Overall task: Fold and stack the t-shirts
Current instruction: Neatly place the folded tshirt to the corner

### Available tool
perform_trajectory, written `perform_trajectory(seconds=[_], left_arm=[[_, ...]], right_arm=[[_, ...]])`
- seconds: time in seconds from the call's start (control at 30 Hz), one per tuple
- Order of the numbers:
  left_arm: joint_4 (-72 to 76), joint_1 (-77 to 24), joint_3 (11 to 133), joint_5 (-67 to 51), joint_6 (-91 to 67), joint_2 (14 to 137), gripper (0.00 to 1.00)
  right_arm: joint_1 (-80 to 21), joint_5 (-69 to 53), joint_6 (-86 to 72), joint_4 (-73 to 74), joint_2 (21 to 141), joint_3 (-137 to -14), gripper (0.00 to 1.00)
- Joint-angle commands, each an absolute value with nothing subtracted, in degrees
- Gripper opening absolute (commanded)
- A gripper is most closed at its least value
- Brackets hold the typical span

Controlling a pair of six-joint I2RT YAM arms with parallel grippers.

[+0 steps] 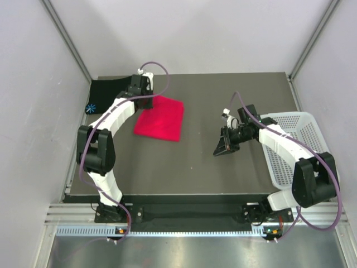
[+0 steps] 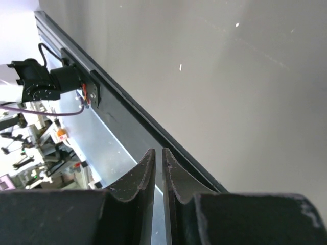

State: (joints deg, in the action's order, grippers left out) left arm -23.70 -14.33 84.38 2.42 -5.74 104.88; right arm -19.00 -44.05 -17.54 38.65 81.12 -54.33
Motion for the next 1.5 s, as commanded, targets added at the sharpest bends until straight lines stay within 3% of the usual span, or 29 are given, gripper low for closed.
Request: perform_trajectory(seconds=[0.0,0.43,0.7,1.47], left_arm=[[-23.4,-14.1,89.4,13.5,2.5,105.8,0.0],[-31.8,-13.2,115.5,28.6,6.2,117.7,0.0],[-31.3,-11.4,116.2,33.2,9.3,115.5,0.0],[-27.4,-6.7,118.5,32.2,20.7,112.1,0.0]], right_arm=[[-19.6,-42.2,-15.6,41.5,81.6,-59.1,0.11],[-19.2,-39.1,-12.7,46.0,88.2,-62.6,0.11],[-19.1,-40.3,-12.7,45.6,91.7,-64.4,0.11],[-19.1,-41.2,-12.6,46.5,95.5,-67.9,0.1]])
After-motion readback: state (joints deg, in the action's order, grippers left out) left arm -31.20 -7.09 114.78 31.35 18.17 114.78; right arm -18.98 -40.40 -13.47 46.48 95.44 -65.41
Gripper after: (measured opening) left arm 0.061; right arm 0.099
